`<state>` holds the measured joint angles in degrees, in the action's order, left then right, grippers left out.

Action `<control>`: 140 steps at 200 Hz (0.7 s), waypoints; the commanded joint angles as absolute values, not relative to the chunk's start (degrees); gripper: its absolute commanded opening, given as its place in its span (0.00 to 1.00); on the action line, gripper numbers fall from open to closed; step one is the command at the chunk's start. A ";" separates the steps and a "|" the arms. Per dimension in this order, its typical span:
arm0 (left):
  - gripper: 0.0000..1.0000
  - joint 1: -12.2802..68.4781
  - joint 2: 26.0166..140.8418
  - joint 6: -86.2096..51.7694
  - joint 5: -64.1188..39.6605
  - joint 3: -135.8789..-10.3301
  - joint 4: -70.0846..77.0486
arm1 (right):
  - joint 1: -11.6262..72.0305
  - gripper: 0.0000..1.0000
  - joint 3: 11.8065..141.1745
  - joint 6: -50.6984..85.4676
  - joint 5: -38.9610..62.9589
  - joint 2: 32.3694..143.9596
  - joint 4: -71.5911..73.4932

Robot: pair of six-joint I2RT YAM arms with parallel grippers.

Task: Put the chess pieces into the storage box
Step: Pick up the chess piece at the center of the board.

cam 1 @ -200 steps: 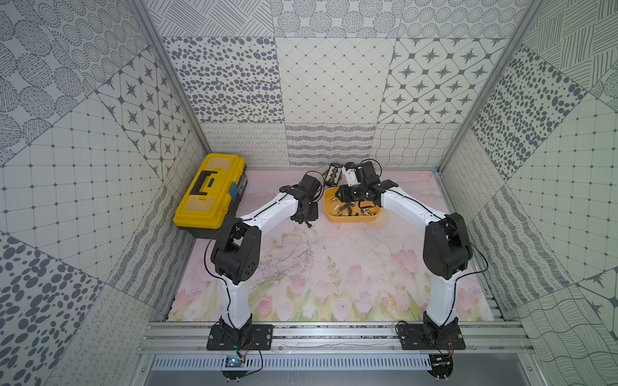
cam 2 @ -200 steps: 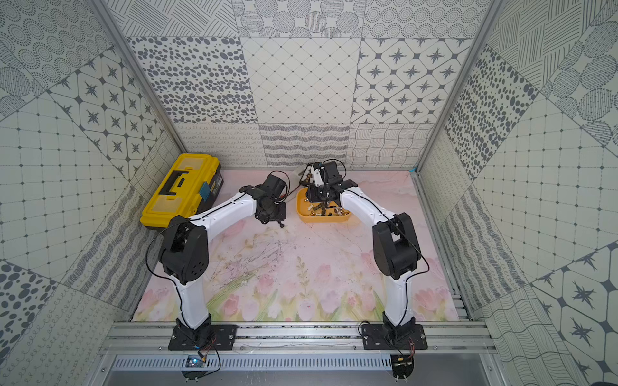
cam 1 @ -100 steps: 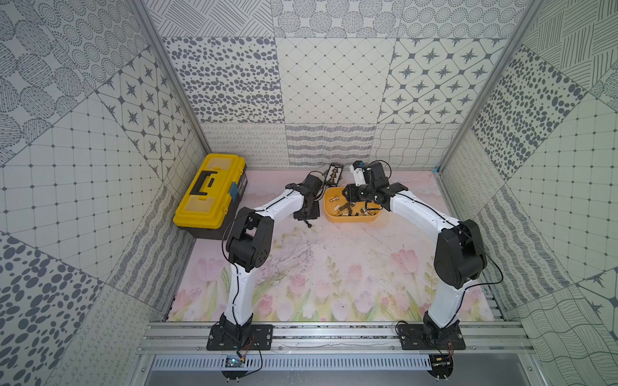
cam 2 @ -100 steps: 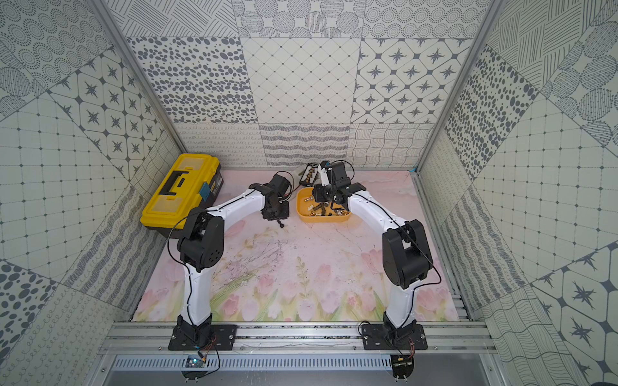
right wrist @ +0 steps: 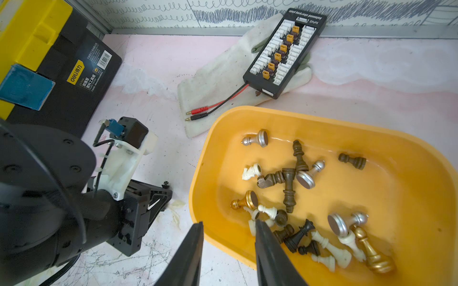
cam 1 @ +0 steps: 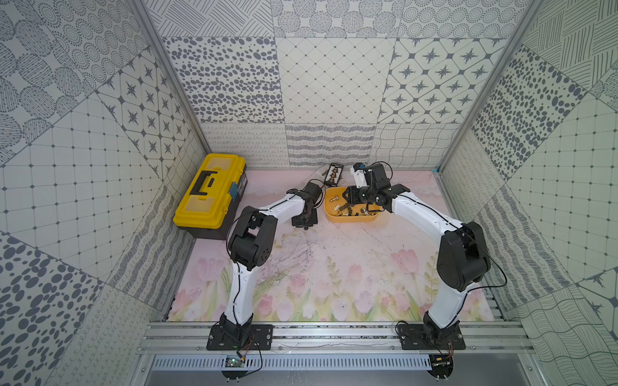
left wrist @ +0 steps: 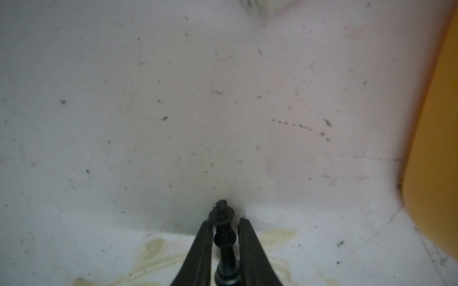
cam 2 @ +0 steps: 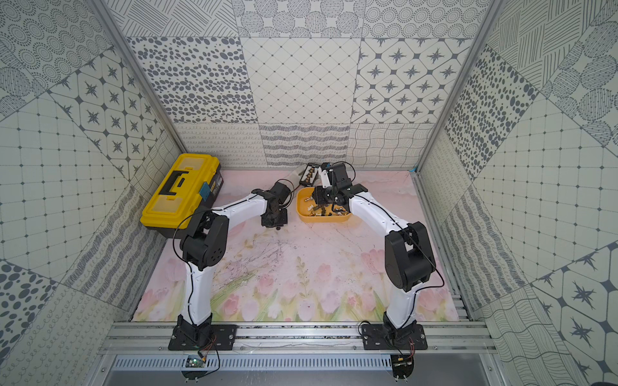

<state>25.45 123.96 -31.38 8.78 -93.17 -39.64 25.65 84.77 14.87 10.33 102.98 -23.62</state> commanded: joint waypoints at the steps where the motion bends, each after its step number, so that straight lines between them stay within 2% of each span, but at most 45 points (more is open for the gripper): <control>1: 0.13 25.49 123.72 -30.70 8.52 -90.83 -43.14 | 25.60 0.40 83.55 15.86 10.37 97.87 -22.20; 38: 0.00 25.49 120.89 -30.06 7.91 -87.46 -43.20 | 25.65 0.40 79.60 16.87 9.51 93.18 -22.11; 96: 0.02 26.33 113.30 -30.49 5.56 -84.14 -38.46 | 25.66 0.41 74.13 16.62 6.21 87.09 -21.88; 140: 0.04 30.50 113.24 -27.17 8.52 -94.53 -39.01 | 25.16 0.41 72.11 15.82 4.44 85.05 -19.60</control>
